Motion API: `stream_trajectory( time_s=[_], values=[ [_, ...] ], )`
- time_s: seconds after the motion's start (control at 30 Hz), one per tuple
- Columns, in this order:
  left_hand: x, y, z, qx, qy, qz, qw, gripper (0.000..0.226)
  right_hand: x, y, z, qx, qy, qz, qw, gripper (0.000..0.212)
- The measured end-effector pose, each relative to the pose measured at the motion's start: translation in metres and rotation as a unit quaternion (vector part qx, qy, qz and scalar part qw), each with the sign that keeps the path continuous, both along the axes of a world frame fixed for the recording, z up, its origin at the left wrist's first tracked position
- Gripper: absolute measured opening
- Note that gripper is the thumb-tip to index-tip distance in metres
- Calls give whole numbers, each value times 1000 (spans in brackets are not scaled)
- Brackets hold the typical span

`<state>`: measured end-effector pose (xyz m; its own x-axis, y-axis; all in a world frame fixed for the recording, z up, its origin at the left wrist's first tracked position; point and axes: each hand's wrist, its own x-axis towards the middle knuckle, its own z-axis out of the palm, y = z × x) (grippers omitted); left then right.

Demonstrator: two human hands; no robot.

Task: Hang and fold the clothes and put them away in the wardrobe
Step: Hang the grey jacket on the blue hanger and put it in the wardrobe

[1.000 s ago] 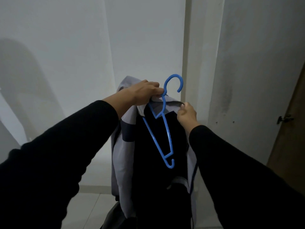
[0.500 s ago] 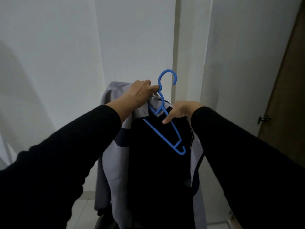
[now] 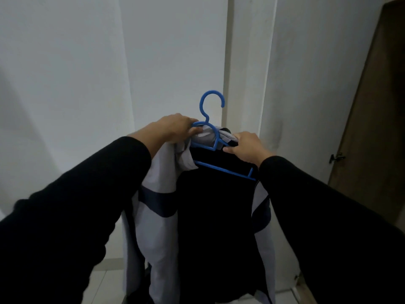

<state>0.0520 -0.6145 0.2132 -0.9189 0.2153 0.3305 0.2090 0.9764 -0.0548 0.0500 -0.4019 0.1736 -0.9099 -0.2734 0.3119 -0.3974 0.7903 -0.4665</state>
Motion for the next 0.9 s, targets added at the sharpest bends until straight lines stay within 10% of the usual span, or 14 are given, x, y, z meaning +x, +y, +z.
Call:
stream_trajectory(
  time_s=[0.5,0.73,0.9],
  values=[
    [4,41,4,-232,165,83,955,26,4,-3,-3,-42,-51,-166,984,19],
    [-7,25,7,-71,198,99,973,27,13,-27,22,-240,-162,3,957,19],
    [-11,7,9,37,210,76,974,33,14,-25,19,-205,-242,130,939,22]
  ],
)
